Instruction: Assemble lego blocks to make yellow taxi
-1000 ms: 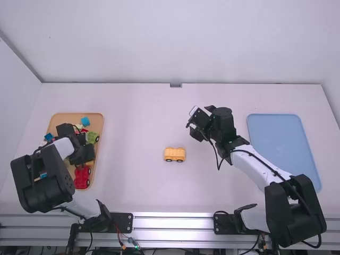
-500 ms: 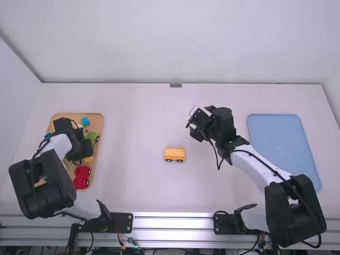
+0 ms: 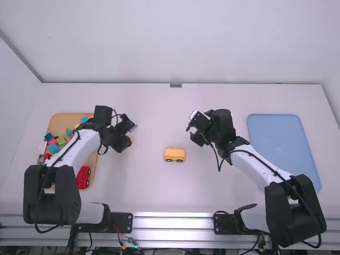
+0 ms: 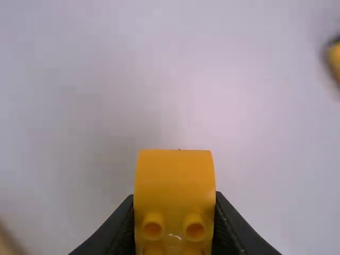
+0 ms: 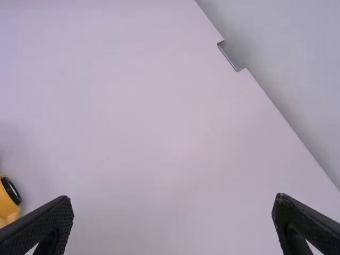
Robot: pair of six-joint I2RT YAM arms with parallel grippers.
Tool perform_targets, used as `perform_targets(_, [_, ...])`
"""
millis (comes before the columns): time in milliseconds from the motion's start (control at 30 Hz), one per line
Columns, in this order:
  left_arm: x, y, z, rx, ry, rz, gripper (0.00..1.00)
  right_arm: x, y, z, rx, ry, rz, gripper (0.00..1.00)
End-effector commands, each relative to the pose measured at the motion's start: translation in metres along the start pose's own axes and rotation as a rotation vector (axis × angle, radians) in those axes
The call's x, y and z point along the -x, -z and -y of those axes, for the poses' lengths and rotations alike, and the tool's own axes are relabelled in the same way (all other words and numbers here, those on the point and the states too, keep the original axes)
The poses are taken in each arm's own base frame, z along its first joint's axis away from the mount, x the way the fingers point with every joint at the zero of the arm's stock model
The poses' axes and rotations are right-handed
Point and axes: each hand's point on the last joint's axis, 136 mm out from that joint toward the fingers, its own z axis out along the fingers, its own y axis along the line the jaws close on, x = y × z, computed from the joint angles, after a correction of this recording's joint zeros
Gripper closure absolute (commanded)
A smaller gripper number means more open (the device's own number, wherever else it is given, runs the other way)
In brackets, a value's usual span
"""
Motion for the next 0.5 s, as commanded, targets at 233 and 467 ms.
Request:
perform_targets(233, [0.034,-0.016,0.051,-0.023,-0.525,-0.013,0.99,0.013,0.005,0.005,-0.001,-0.143,0.038,0.01])
perform_targets(467, [0.03,-0.042,0.069,-0.099,-0.669,-0.06,0.98,0.02,0.006,-0.003,0.049,-0.139,0.071,0.01])
